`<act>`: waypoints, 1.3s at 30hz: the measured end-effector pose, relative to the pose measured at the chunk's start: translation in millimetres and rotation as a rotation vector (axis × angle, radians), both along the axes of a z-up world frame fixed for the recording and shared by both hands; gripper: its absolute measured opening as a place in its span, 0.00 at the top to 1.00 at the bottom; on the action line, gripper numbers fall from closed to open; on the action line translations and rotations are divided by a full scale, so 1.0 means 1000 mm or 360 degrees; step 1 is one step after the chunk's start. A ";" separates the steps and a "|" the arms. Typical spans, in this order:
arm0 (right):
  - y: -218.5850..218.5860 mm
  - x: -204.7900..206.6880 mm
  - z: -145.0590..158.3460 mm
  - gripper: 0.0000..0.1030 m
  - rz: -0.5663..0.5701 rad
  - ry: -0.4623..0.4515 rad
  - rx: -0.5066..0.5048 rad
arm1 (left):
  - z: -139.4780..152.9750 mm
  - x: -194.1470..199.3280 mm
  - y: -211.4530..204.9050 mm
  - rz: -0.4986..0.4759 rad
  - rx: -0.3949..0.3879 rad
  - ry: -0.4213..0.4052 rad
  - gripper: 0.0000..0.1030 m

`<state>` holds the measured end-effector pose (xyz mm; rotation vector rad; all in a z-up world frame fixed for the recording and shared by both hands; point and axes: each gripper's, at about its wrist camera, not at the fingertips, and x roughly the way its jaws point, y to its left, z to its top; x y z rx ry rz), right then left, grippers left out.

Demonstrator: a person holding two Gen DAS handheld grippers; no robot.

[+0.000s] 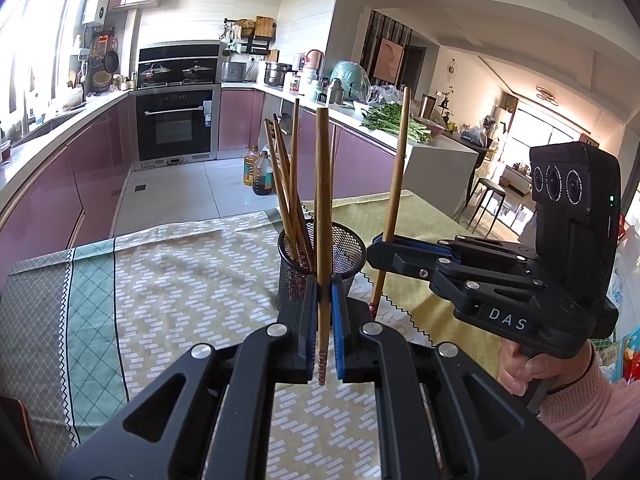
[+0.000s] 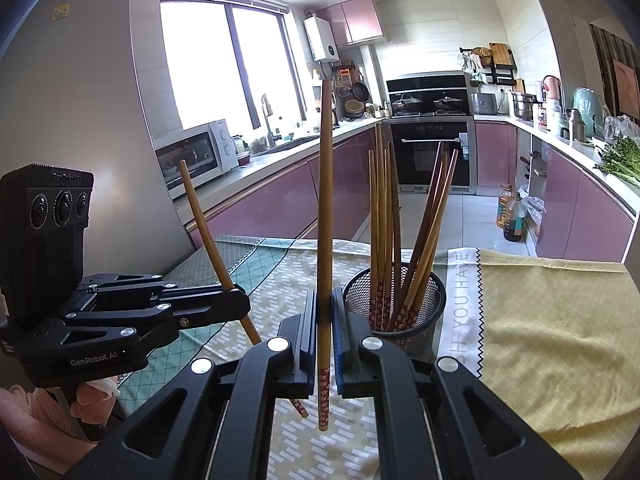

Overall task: Organize utensils
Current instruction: 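Move the left tool's chopstick over the cup rim while the right tool follows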

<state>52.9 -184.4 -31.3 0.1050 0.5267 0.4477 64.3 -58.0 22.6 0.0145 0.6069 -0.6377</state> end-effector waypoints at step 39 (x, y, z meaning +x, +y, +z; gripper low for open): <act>-0.007 0.012 0.004 0.94 0.0002 -0.0052 0.0022 | 0.019 0.000 -0.007 -0.0015 0.0014 -0.0073 0.93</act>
